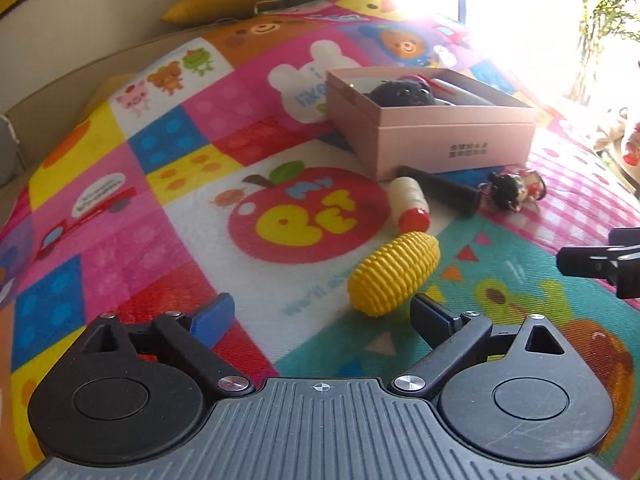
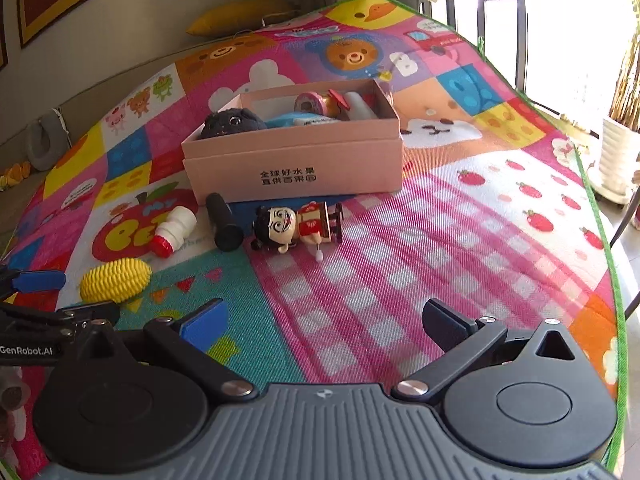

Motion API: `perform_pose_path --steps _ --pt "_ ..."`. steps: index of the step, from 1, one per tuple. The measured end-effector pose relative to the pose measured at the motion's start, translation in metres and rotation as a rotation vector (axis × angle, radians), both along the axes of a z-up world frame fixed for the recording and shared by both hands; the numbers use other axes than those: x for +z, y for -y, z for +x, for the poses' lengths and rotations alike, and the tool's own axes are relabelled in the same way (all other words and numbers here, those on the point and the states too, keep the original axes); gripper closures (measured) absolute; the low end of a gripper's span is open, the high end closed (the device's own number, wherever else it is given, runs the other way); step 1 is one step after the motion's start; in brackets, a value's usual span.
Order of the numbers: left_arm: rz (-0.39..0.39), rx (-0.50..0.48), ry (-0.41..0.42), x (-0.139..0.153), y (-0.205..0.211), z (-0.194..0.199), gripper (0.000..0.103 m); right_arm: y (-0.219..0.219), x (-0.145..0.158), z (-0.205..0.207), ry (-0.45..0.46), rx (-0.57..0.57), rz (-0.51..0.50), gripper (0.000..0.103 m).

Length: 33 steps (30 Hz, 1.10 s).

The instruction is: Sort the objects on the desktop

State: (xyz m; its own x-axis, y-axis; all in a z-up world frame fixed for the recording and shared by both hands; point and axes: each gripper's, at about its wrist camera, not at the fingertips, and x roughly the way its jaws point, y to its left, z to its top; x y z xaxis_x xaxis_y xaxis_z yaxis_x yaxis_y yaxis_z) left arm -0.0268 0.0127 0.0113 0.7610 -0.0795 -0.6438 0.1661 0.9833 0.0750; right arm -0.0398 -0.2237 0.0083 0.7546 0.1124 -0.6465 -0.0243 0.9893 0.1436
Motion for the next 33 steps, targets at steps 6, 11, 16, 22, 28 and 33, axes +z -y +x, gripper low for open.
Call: perform_pose_path --steps 6,11,16,22,28,33 --pt "-0.048 -0.003 -0.006 0.002 -0.01 -0.002 0.002 -0.015 -0.006 -0.009 0.023 0.008 -0.085 0.0" --pt "-0.178 -0.07 -0.045 0.006 0.003 0.001 0.002 -0.019 -0.008 -0.01 0.03 0.01 -0.122 0.0" --pt "-0.22 -0.043 -0.04 0.011 0.019 0.013 0.002 -0.021 -0.013 -0.015 0.085 0.01 -0.144 0.0" --pt "-0.206 -0.036 -0.062 0.006 0.032 0.026 0.017 -0.021 -0.015 -0.017 0.113 0.012 -0.146 0.0" --pt "-0.202 -0.178 -0.047 0.006 0.046 0.017 0.009 -0.022 -0.017 -0.018 0.129 0.014 -0.146 0.0" --pt "-0.141 -0.158 -0.014 0.014 0.031 -0.01 0.005 -0.022 -0.017 -0.019 0.138 0.016 -0.145 0.0"
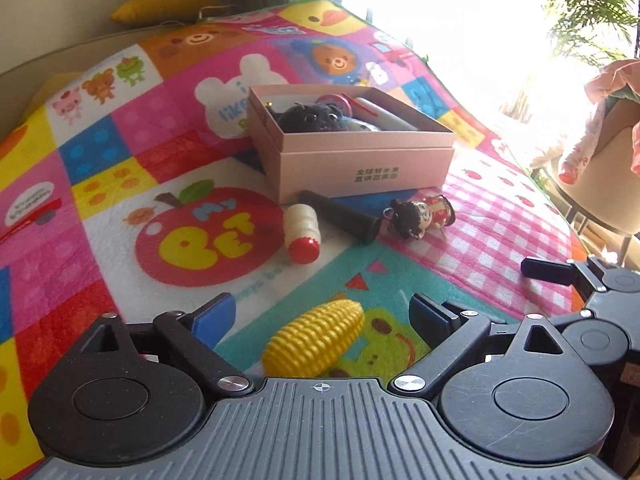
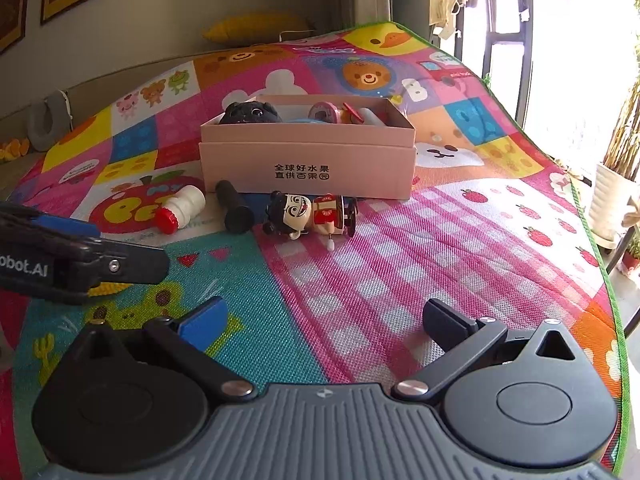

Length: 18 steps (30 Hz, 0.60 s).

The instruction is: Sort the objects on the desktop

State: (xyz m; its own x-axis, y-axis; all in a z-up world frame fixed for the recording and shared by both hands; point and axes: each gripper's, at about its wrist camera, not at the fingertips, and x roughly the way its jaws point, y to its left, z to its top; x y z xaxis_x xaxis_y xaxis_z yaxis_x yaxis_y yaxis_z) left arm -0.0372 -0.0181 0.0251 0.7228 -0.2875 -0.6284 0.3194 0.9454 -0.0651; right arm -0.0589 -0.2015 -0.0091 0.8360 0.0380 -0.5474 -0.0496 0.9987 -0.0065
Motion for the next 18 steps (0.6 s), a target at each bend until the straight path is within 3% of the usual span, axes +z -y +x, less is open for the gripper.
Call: perform_pose_path --steps 6,18 --pt "0.066 0.04 -0.046 -0.009 -0.017 -0.015 0.005 -0.001 0.0 0.0 0.005 0.003 -0.002 0.0" --pt "0.177 0.158 -0.015 -0.012 -0.039 -0.006 0.0 -0.001 0.0 0.0 0.007 0.003 -0.003 0.0"
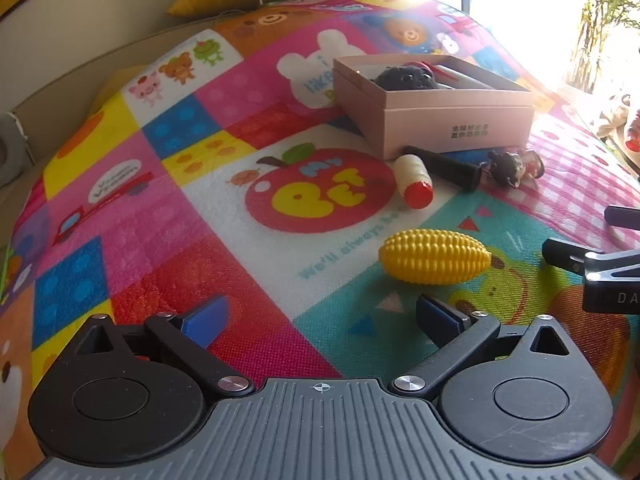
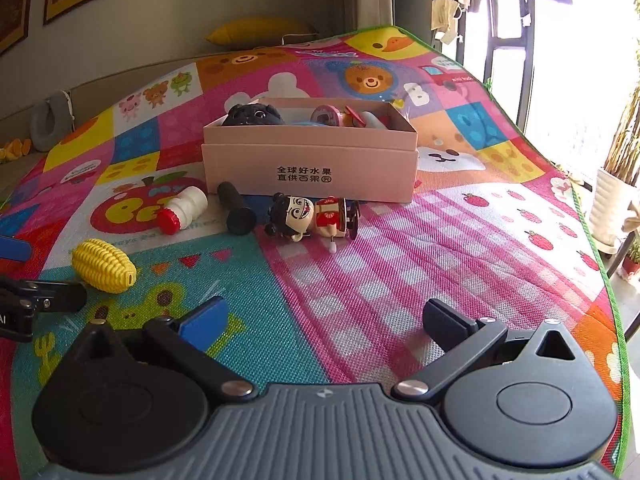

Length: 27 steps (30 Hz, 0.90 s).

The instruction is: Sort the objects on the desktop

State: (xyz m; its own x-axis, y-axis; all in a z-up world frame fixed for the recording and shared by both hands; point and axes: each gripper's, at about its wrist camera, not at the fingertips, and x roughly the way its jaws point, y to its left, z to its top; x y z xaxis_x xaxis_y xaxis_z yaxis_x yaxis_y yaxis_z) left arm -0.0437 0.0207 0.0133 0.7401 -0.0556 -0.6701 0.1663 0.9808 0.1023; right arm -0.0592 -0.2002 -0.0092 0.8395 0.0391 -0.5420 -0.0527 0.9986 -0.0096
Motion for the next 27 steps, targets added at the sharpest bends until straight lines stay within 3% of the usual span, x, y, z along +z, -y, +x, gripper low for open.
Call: perform_pose_path --steps 6,10,18,22,24,27 --pt "-0.017 -0.002 -0.002 0.0 -0.008 -0.002 0.0 0.0 0.0 -0.001 0.0 -0.001 0.0 0.0" --pt "-0.046 -0.053 -0.01 -0.002 -0.005 -0.004 0.0 0.0 0.001 0.0 -0.007 0.003 0.002 0.0" --pt "-0.087 -0.074 -0.021 -0.006 0.003 -0.006 0.0 0.011 0.012 0.009 -0.086 0.062 0.034 0.0" --pt "-0.104 -0.158 -0.011 -0.002 0.008 -0.007 0.0 0.022 0.037 -0.005 0.051 0.046 0.023 0.0" --pt "-0.098 -0.208 0.008 0.002 0.016 -0.004 0.0 0.034 0.053 -0.007 0.088 0.046 0.065 0.0" --pt "-0.092 -0.273 0.036 0.003 0.03 0.005 0.0 0.059 0.064 0.005 -0.002 0.059 0.25 0.0"
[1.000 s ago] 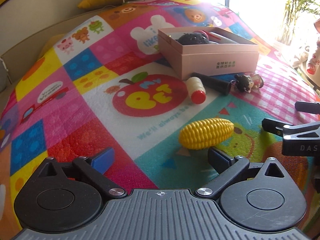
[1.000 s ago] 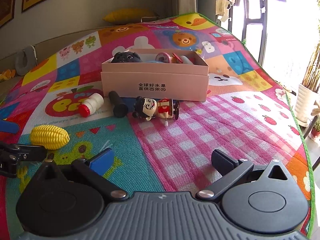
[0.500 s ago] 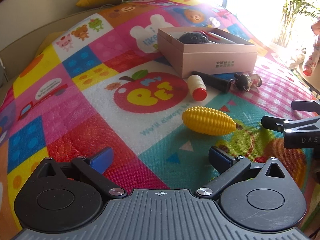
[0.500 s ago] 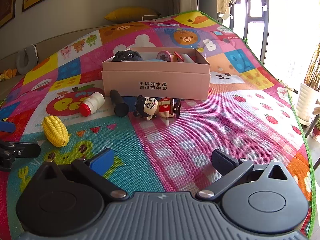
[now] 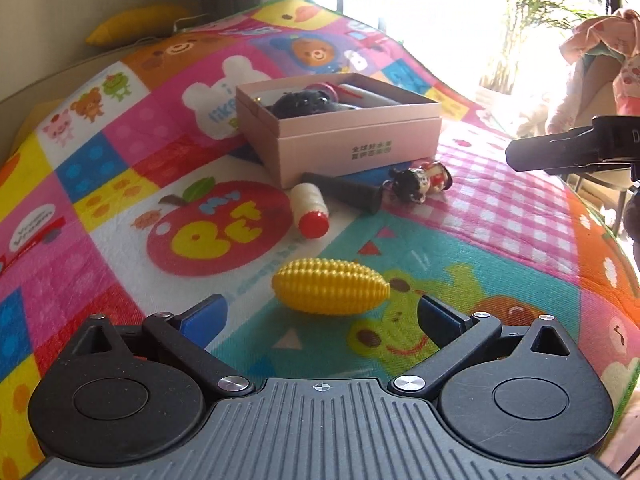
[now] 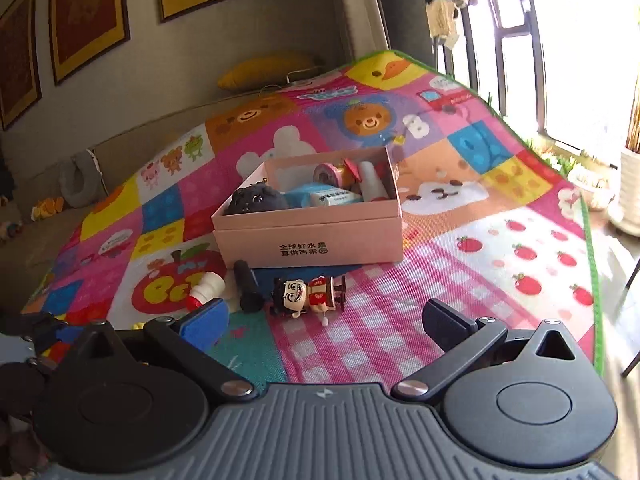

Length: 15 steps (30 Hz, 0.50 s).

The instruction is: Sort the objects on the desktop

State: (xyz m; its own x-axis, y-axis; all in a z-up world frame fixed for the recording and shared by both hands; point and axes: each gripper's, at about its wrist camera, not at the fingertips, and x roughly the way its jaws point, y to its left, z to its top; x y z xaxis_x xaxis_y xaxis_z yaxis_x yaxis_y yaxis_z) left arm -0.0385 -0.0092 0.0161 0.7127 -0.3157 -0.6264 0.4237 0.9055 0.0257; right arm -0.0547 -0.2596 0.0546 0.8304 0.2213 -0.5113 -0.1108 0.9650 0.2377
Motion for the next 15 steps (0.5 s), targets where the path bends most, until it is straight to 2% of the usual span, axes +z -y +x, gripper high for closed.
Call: perform_pose_path --steps 2,3,5,6,7,8,9,13,14,15 --pt "-0.001 -0.007 -0.001 -0.002 0.006 0.007 0.0 0.013 -0.003 0.006 -0.067 -0.003 0.107 0.0" --pt "0.0 -0.007 -0.001 -0.003 0.008 0.009 0.0 0.016 -0.004 0.007 -0.077 -0.014 0.117 0.0" --pt "-0.005 -0.007 0.003 -0.004 0.01 0.011 0.001 0.016 -0.006 0.005 -0.068 -0.051 0.075 0.0" --pt "-0.008 -0.006 0.003 -0.004 0.01 0.012 0.007 0.016 -0.007 0.003 -0.059 -0.064 0.05 0.0" --pt "-0.009 -0.007 0.0 -0.005 0.01 0.014 0.023 0.016 -0.007 0.002 -0.055 -0.071 0.038 0.0" --pt "-0.007 -0.006 -0.008 -0.006 0.01 0.015 0.031 0.017 -0.007 0.002 -0.054 -0.074 0.033 0.0" --pt "-0.007 -0.001 -0.015 -0.007 0.009 0.017 0.028 0.017 -0.007 0.002 -0.054 -0.075 0.031 0.0" --pt "-0.005 0.007 -0.007 -0.006 0.008 0.015 0.031 0.011 -0.007 0.009 -0.041 -0.047 -0.008 0.0" --pt "-0.001 0.013 -0.007 -0.006 0.008 0.014 0.031 0.008 -0.007 0.011 -0.026 -0.035 -0.032 0.005" --pt "-0.001 0.019 -0.008 -0.006 0.008 0.013 0.031 0.004 -0.005 0.016 -0.008 -0.019 -0.063 0.015"
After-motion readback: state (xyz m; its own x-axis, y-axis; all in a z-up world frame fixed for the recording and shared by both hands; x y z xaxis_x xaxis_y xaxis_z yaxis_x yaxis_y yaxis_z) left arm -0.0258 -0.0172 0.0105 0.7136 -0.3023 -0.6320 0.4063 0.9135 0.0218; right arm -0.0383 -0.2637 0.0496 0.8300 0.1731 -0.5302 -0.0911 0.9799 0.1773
